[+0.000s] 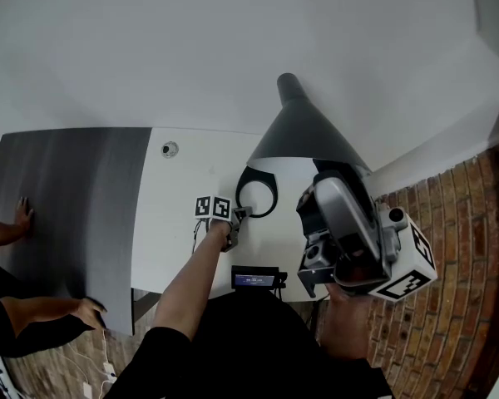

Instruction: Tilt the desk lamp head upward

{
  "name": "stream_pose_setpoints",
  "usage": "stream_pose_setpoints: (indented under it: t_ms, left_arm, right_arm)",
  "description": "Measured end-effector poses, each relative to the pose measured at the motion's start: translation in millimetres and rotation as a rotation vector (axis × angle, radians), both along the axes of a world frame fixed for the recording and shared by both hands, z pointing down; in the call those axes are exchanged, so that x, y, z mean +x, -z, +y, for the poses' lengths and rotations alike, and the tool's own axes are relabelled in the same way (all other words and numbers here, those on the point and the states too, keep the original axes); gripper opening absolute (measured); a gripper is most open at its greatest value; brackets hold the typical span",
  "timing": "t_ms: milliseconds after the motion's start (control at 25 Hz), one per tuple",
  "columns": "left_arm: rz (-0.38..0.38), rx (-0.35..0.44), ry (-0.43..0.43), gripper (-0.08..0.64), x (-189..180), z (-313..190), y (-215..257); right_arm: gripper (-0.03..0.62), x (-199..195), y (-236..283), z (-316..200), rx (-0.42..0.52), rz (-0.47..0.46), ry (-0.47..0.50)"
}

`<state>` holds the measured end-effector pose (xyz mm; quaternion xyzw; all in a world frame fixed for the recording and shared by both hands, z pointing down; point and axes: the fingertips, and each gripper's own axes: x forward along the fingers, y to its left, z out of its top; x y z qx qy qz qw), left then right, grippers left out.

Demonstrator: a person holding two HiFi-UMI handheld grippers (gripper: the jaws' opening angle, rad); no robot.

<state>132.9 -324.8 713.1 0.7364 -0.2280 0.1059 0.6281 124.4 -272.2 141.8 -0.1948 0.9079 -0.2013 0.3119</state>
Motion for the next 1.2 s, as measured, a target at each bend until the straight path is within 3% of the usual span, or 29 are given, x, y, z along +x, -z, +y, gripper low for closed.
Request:
stream_pose_setpoints:
  t_ms: [1200]
  left_arm:
    - [-0.002,0.005,-0.007,0.009,-0.6,-1.2,1.1]
  right_arm:
    - [0.133,0.2,16.0,-10.3,-0.023,-0.019,0.006]
